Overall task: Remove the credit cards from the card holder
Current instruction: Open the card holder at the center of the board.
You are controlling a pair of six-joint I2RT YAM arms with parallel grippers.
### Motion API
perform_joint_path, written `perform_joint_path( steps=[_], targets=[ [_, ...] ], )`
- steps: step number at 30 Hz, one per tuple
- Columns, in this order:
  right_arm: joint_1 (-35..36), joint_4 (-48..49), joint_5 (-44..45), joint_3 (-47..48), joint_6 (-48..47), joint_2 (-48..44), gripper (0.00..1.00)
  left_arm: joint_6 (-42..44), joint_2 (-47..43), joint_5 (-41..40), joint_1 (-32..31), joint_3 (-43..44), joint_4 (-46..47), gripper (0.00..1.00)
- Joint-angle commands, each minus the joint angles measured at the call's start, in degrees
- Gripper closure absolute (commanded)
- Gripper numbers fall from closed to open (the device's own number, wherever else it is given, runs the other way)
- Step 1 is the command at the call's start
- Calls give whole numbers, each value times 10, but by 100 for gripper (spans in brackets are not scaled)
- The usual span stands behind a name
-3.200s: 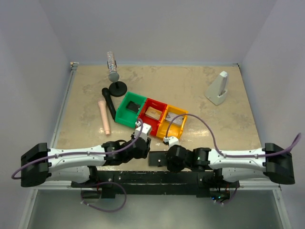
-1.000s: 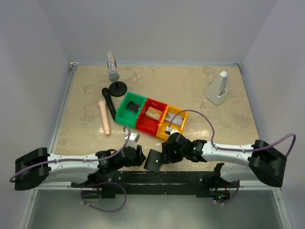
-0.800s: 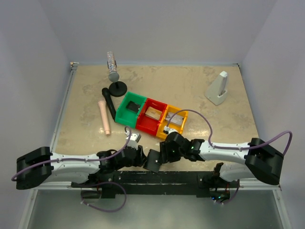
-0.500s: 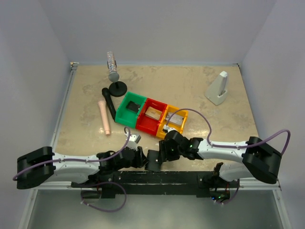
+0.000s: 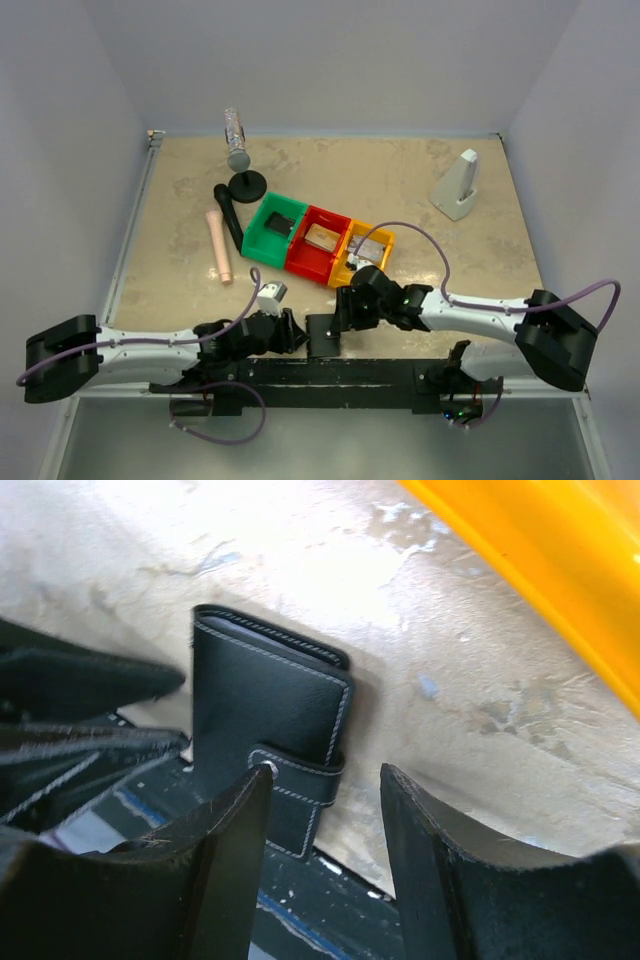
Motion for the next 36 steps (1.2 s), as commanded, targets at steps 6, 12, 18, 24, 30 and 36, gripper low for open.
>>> perform_joint_path(
  steps=[6,12,18,24,30,36],
  targets=[
    [19,44,-35,-21,1,-3,48,-2,-50,-50,1,-8,-67,55],
    [19,51,-44,-12,13,14,48,6,-23,-33,1,7,-50,55],
    [26,75,-62,-21,22,41,50,11,1,-22,1,14,-30,56],
    [34,130,-72,-61,54,44,52,6,29,-14,1,16,-12,57],
    [42,158,-75,-101,73,31,52,0,31,-15,1,8,-7,57],
    [59,150,-73,-118,86,12,52,-8,25,-17,1,-1,-6,58]
  ],
)
